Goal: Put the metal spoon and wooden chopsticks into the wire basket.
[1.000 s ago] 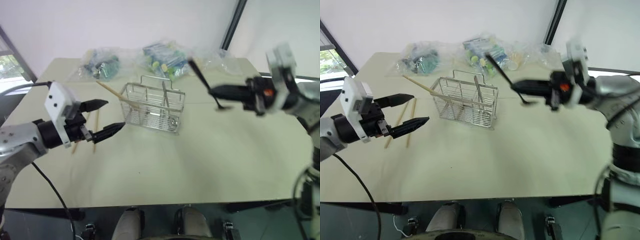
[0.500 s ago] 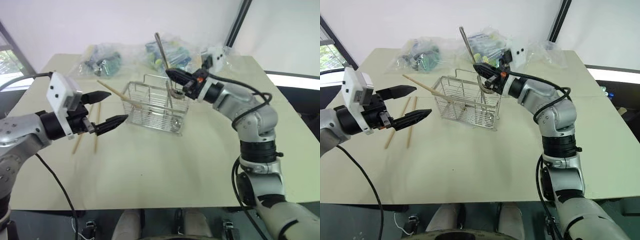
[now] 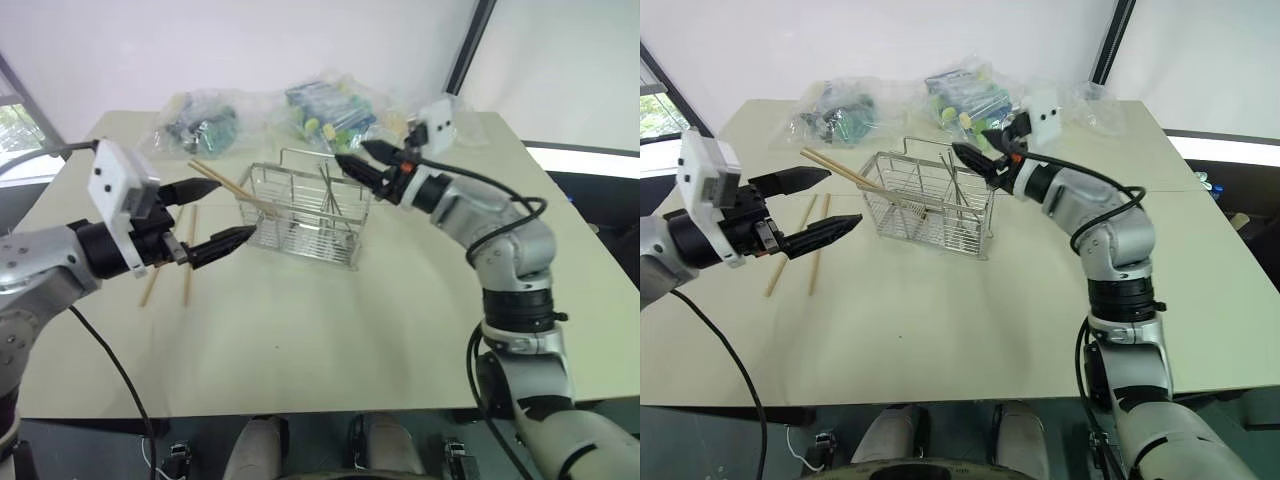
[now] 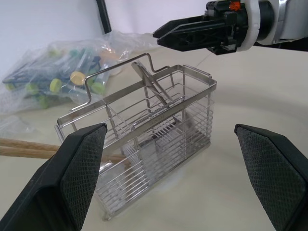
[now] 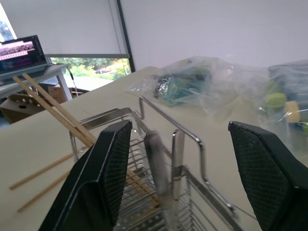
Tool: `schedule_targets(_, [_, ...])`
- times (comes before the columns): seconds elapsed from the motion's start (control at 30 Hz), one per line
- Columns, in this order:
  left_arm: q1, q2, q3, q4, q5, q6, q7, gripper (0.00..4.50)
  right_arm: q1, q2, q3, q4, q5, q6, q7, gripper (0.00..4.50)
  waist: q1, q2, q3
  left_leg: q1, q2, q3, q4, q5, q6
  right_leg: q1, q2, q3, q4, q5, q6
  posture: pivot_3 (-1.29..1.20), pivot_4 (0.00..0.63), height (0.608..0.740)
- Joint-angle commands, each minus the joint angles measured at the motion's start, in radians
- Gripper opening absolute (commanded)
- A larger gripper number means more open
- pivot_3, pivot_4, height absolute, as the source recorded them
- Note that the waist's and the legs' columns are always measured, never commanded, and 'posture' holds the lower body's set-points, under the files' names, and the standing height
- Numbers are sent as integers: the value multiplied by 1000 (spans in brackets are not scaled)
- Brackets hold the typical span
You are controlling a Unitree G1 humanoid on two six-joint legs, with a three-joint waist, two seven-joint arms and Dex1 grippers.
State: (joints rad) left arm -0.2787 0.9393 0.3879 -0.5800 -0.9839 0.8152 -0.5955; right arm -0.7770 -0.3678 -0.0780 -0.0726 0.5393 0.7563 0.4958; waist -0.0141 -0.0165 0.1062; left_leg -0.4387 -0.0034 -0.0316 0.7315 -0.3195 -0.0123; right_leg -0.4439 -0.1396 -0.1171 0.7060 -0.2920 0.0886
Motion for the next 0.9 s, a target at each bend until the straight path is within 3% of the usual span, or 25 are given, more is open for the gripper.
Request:
schedule_targets(0.03, [-70,4,86,44,-58,5,43,4500,-81,-75,-78,-20,44,-14,62,3389,-1,0,0,0,0,0,0,0,0,0,1,0,-1,0,0,0,150,633])
schedule_targets(0.27, [-210,59,188,180,-135,51,134,4500,-38,-316,-94,-116,115,-30,357,3389,0,-1,0,0,1,0,-1,-1,1,2,3,2,-4,0,0,0,150,633])
schedule_targets(0.37, [-285,96,205,345,-59,102,281,4500,70,-409,-97,-201,171,14,462,3389,0,-2,0,1,1,0,-2,-1,1,4,3,3,-5,0,1,0,150,633])
schedule_targets(0.6, [-335,86,39,637,177,304,525,4500,295,-429,-52,-372,168,3,460,3389,4,-7,3,19,2,1,-11,-2,2,15,1,6,-7,-1,1,0,150,633])
schedule_targets(0.9, [-369,-20,-188,737,320,379,423,4500,395,-431,-56,-443,186,21,416,3389,24,-12,2,14,0,0,-12,3,-7,13,-5,6,-9,0,1,0,150,633])
